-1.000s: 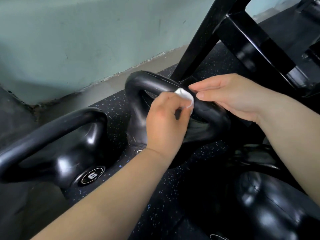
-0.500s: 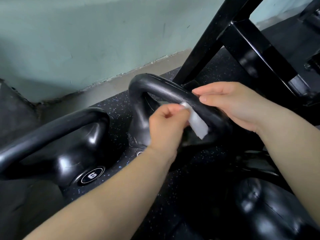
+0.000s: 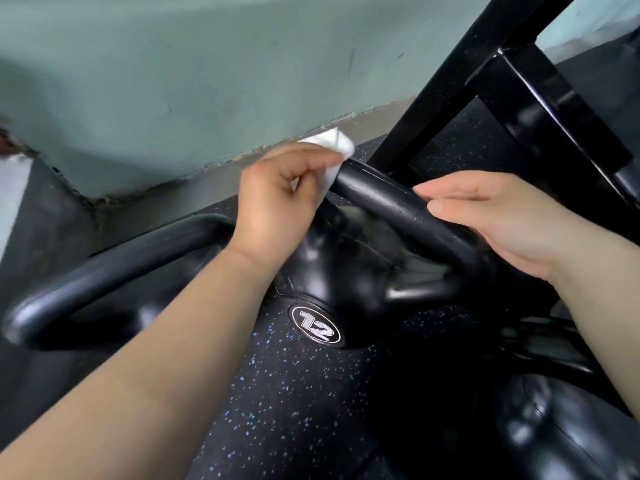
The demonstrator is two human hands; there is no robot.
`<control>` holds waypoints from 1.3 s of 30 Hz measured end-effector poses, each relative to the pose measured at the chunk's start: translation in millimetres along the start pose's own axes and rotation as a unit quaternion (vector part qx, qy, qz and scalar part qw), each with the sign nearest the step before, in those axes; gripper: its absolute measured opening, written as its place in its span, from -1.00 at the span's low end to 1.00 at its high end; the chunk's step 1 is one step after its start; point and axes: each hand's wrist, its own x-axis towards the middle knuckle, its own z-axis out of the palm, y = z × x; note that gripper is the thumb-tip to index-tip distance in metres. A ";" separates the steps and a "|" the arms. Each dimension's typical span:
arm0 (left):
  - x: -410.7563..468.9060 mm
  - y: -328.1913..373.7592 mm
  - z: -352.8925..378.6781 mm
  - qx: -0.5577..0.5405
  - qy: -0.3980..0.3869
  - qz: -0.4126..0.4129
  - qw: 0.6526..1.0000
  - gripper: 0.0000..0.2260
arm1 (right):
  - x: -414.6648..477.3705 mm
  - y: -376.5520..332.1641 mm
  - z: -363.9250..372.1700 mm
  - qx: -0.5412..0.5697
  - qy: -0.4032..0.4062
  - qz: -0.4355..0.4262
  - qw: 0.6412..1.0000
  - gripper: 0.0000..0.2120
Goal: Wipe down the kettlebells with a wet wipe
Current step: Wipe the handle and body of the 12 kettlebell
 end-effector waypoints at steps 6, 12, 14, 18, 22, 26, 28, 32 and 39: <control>4.5 -22.1 -3.3 0.088 -0.092 0.041 0.991 -0.62 | -1.3 -0.9 0.5 0.000 0.006 -0.003 1.000 -0.76; -6.7 -51.1 -6.7 -0.103 -0.121 -0.251 0.955 -0.44 | 1.7 -0.4 0.4 -0.007 0.002 0.006 1.000 -0.77; -10.1 -56.4 -7.0 -0.165 -0.084 -0.311 0.932 -0.48 | 2.6 -0.9 0.7 0.001 0.002 0.012 1.000 -0.77; -5.5 -48.2 0.5 -0.176 0.072 -0.336 0.923 -0.78 | 3.2 -0.6 -0.1 0.004 0.001 0.019 1.000 -0.78; 3.2 -22.9 8.1 -0.109 0.196 -0.190 0.956 -0.82 | 2.8 0.6 -0.1 -0.002 0.004 0.017 1.000 -0.78; -8.5 -19.9 11.5 0.047 0.127 0.049 0.990 -0.78 | 1.1 -0.2 0.9 -0.004 0.010 0.011 1.000 -0.78; -12.4 -31.3 6.0 0.115 0.091 0.147 0.978 -0.77 | 0.4 -0.3 1.0 -0.006 0.012 0.008 1.000 -0.78; -22.6 -45.4 -1.5 0.151 0.029 0.264 0.952 -0.78 | -0.4 -0.9 -0.2 -0.008 0.006 0.011 1.000 -0.78; -35.1 -73.5 7.0 0.285 -0.065 0.245 0.924 -0.84 | 1.0 1.6 0.2 -0.011 0.010 0.003 1.000 -0.79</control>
